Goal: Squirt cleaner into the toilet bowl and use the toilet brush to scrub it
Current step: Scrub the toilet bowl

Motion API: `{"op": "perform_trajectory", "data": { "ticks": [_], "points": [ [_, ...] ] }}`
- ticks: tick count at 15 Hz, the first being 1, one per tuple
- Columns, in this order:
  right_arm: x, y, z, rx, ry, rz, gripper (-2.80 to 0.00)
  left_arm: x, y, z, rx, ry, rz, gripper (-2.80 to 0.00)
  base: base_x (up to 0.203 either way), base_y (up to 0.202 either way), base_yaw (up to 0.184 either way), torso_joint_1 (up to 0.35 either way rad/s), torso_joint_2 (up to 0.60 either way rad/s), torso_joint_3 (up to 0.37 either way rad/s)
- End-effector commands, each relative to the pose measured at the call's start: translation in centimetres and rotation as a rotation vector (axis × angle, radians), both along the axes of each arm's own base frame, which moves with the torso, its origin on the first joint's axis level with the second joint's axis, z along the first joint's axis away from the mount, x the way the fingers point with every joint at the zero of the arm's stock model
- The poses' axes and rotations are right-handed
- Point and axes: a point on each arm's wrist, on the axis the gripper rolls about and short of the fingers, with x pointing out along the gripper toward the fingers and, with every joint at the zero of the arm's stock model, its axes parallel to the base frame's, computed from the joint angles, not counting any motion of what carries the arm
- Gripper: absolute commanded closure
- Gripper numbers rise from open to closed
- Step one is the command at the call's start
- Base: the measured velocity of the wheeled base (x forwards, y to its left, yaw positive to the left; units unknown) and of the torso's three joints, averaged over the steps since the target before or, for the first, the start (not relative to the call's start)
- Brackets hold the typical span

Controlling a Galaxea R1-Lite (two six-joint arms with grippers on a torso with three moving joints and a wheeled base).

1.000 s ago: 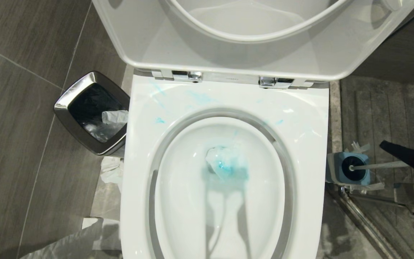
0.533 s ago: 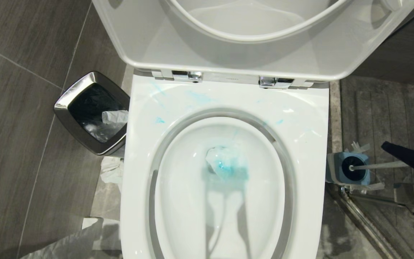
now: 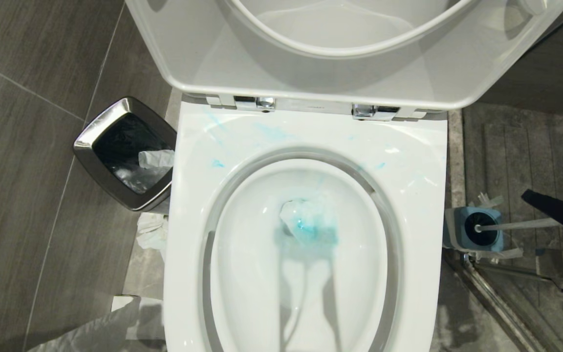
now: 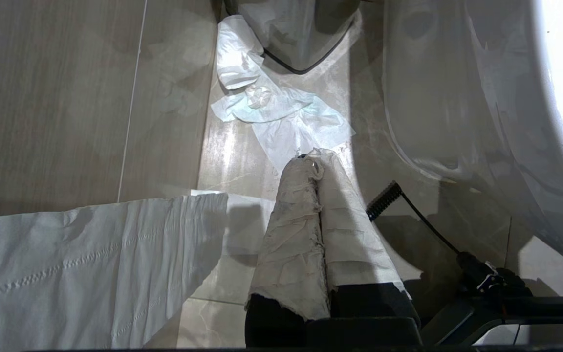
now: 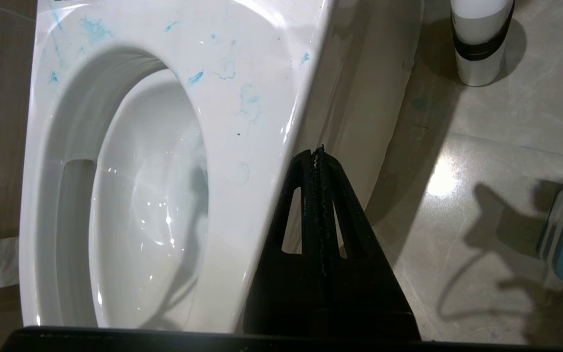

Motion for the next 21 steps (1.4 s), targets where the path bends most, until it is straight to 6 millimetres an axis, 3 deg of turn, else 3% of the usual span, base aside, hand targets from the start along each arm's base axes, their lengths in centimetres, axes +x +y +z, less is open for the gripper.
{"op": "perform_trajectory", "data": {
  "ticks": [1, 21],
  "points": [
    [-0.01, 0.01, 0.07, 0.002, -0.004, 0.003, 0.00, 0.06, 0.00, -0.21, -0.001, 0.007, 0.001, 0.00, 0.000, 0.000, 0.000, 0.000, 0.00, 0.000],
    [0.27, -0.10, -0.20, 0.002, 0.010, -0.058, 0.00, 0.06, 0.00, -0.21, -0.001, 0.007, 0.001, 0.00, 0.000, 0.000, 0.000, 0.000, 0.00, 0.000]
  ]
}}
